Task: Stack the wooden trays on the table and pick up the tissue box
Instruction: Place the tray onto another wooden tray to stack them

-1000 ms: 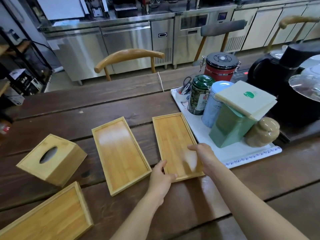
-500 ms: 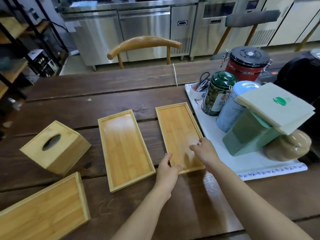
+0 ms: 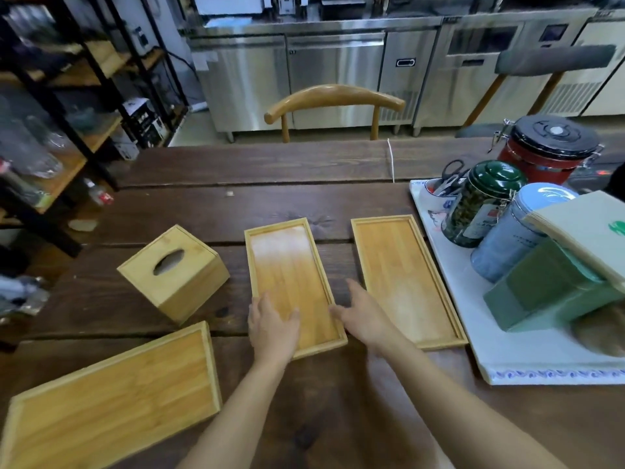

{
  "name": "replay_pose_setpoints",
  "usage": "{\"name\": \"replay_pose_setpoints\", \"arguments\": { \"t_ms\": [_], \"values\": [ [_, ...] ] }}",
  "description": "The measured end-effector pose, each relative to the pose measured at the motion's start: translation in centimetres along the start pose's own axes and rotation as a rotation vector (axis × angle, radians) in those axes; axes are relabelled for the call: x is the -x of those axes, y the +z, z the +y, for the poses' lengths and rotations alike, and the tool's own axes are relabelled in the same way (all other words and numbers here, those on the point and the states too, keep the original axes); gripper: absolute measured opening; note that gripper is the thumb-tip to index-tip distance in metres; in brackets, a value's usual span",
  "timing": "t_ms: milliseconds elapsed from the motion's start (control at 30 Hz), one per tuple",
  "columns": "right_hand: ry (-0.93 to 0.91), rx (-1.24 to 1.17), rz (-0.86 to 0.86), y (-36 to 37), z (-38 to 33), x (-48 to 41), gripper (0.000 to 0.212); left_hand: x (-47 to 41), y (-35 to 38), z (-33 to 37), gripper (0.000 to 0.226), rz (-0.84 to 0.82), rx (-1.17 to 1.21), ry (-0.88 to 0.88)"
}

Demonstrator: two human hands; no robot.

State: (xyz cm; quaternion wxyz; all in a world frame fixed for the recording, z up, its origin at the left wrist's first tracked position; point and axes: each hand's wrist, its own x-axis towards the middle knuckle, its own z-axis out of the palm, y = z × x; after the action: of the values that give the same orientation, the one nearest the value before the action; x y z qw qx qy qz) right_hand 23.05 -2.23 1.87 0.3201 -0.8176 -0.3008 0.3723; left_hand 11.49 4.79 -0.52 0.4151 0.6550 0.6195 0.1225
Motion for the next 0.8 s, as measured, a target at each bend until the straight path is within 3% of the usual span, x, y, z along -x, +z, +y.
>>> {"name": "replay_pose_setpoints", "arguments": {
  "t_ms": [167,267,367,467,633,800],
  "values": [
    [0.093,-0.04,-0.075,4.0,-0.7,-0.8,0.061,-0.4,-1.3,-1.6,0.085,-0.126,0.222,-0.208],
    [0.199,-0.28,-0.035,4.7,-1.3,-1.0,0.074,-0.5,-1.9,-1.0,0.075,-0.137,0.382,-0.275],
    [0.282,-0.29,0.072,5.2,-1.2,-1.6,0.069,-0.8,-2.7,-0.7,0.061,-0.103,0.307,-0.329],
    [0.309,-0.201,0.138,5.4,-0.8,-2.0,0.045,-0.9,-3.4,-1.3,0.016,-0.032,0.242,-0.274],
    [0.212,-0.12,0.287,4.1,0.3,-0.9,0.024,0.8,-2.8,-0.4,0.03,0.072,0.284,-0.21],
    [0.104,-0.07,0.423,-1.1,2.1,-0.4,0.02,2.7,0.4,2.0,0.025,-0.006,0.315,-0.032]
  ]
}}
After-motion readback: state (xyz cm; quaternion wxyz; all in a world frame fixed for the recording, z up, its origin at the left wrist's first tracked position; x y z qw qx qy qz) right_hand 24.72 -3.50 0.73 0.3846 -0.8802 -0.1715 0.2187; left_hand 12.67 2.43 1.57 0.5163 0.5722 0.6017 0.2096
